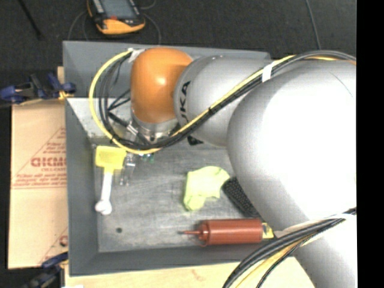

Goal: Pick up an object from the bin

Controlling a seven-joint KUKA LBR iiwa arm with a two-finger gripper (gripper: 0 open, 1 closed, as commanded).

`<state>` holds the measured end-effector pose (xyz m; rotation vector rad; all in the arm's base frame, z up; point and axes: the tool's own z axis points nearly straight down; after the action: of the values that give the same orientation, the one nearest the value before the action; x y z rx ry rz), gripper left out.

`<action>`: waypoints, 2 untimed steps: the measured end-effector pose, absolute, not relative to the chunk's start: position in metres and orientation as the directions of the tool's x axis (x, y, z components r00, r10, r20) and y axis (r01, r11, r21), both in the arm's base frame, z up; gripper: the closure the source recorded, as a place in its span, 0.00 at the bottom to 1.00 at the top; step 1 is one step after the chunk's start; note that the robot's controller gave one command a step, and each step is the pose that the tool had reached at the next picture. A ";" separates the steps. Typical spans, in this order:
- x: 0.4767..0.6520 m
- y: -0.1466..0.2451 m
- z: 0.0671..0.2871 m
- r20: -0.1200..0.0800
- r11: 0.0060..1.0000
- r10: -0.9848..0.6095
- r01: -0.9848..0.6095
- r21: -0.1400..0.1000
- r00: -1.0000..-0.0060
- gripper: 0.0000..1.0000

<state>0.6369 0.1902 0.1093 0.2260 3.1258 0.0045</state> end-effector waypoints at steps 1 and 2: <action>0.641 0.196 0.089 -0.007 1.000 -0.022 -0.022 0.000 -1.000 0.00; 0.652 0.205 0.077 -0.006 0.980 -0.198 -0.198 0.002 -0.980 1.00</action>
Offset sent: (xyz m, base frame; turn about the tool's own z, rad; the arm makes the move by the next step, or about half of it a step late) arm 0.0133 0.0150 -0.0341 -0.3447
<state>0.6519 0.2048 0.0767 -0.3127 3.1201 0.0045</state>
